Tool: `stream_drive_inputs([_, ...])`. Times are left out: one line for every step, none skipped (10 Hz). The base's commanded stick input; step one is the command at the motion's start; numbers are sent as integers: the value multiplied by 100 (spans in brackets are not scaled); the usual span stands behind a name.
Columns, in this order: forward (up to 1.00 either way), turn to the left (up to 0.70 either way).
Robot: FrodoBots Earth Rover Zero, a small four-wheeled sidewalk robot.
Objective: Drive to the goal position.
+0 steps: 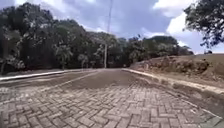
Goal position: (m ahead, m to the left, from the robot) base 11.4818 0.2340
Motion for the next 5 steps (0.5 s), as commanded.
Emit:
stream_drive_inputs([100,0])
stream_drive_inputs([100,0])
stream_drive_inputs([100,0])
stream_drive_inputs([100,0])
stream_drive_inputs([100,0])
